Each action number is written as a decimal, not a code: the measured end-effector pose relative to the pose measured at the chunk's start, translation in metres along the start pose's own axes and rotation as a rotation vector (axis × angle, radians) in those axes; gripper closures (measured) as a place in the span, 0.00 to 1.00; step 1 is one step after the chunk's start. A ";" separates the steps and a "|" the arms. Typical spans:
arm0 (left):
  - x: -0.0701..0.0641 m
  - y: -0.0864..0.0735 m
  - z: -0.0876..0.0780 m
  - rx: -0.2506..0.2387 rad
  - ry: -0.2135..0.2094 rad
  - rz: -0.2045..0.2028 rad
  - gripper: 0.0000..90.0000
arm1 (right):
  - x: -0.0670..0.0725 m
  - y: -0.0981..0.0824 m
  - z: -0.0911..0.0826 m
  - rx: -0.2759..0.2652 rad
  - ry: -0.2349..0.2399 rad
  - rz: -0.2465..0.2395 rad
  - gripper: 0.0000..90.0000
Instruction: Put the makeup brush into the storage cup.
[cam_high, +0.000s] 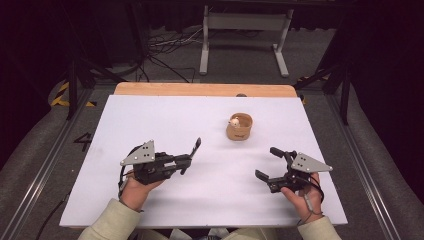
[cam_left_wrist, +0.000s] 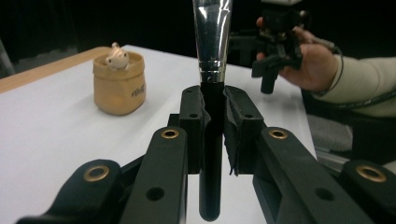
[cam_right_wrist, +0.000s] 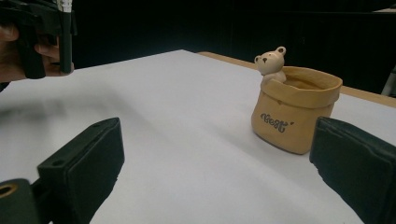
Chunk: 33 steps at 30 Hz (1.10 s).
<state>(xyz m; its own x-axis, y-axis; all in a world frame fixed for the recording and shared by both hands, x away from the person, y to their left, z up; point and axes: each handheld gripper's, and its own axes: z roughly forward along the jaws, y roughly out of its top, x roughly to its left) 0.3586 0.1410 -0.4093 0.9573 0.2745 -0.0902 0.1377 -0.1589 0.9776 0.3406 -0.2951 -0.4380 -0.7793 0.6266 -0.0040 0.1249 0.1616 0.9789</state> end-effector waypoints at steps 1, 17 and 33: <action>0.000 -0.001 0.002 -0.012 -0.005 -0.006 0.88 | 0.000 0.000 0.000 0.000 0.000 0.000 0.04; -0.003 -0.006 0.035 -0.082 -0.062 0.021 0.88 | 0.002 0.002 0.001 -0.007 0.012 -0.006 0.04; -0.007 -0.014 0.051 -0.063 -0.093 0.041 0.88 | 0.018 0.015 0.007 -0.037 0.095 -0.031 0.10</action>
<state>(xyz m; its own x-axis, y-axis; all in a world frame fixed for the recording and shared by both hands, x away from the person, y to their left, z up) 0.3629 0.0927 -0.4323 0.9817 0.1795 -0.0639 0.0841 -0.1075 0.9906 0.3333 -0.2759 -0.4244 -0.8372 0.5466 -0.0167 0.0785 0.1504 0.9855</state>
